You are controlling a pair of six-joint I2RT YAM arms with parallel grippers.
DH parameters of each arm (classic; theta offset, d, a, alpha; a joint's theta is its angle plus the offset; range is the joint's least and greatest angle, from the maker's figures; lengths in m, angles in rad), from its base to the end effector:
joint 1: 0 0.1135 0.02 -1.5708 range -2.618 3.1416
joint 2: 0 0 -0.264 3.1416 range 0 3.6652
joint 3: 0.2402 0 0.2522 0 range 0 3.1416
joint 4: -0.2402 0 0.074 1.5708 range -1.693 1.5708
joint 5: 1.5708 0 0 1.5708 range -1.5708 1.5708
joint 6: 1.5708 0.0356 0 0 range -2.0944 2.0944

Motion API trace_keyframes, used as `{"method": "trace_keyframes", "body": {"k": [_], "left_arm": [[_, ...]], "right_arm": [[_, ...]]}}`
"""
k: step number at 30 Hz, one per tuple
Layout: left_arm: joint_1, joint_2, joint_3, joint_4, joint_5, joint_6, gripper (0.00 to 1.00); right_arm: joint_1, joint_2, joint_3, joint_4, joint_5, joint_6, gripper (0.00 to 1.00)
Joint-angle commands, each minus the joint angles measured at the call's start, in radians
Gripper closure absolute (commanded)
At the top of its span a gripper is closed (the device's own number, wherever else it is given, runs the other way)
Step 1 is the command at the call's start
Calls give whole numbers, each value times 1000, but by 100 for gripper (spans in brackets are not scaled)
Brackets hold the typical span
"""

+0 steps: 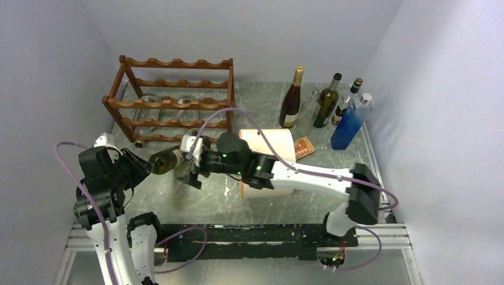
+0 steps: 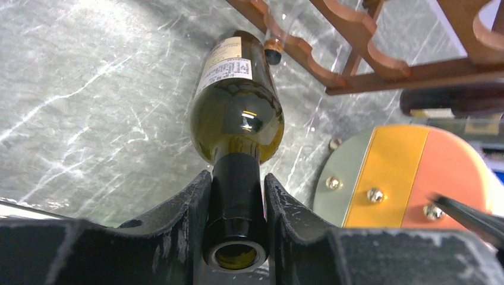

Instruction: Take the wine bottle off the wine rack

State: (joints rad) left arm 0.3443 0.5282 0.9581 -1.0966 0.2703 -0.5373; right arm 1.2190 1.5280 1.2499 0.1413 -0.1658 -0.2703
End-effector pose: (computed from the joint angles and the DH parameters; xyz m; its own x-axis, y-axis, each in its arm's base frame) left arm 0.0736 0.0163 0.3362 -0.4347 -0.6799 -0.5906 -0.4077 0.7333 -0.5441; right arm 0.1216 0.3483 0.3528 0.2170 -0.1731 -0.9607 -0.9591 0.1454 -0.2428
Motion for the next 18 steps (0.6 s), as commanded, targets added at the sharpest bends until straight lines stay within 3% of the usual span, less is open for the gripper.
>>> {"method": "trace_keyframes", "body": {"k": [1, 9, 18], "left_arm": [[-53, 46, 127, 15, 86, 141, 93], [-135, 103, 190, -12, 110, 226, 93], [-186, 127, 210, -29, 79, 244, 93]], "right_arm": [[-1, 135, 71, 128, -137, -18, 0], [-2, 318, 128, 283, -208, 9, 0], [-2, 434, 202, 340, -146, 107, 24]]}}
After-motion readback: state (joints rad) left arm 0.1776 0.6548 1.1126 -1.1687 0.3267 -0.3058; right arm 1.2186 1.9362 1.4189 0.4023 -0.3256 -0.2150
